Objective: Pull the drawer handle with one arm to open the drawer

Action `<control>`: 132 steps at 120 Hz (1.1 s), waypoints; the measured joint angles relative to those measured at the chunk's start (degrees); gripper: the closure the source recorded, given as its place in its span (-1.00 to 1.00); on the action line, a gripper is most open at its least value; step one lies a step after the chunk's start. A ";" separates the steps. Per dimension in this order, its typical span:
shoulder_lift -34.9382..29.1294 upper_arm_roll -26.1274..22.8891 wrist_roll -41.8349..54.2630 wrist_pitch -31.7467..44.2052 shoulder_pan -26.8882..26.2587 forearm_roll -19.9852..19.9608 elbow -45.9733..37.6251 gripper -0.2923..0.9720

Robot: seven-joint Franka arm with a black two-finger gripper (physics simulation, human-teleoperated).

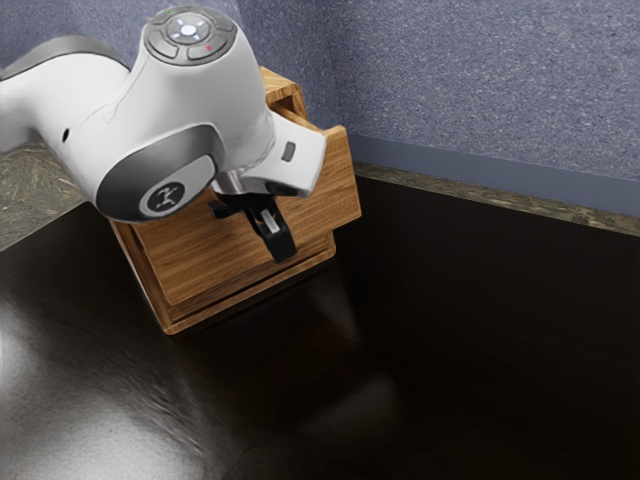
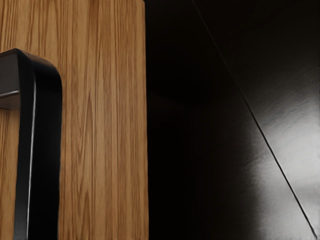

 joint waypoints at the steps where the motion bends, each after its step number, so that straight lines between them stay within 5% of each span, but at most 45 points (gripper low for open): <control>1: -0.04 -0.09 -0.08 0.00 0.04 0.01 -0.05 -0.54; 90: -2.80 -6.03 -5.61 -1.47 -0.04 1.68 -2.26 -0.52; 112: -3.60 -11.20 -6.71 -2.14 0.19 1.97 -1.89 -0.54; 132: -0.09 -10.66 -7.49 -9.37 0.58 -15.07 6.70 -0.54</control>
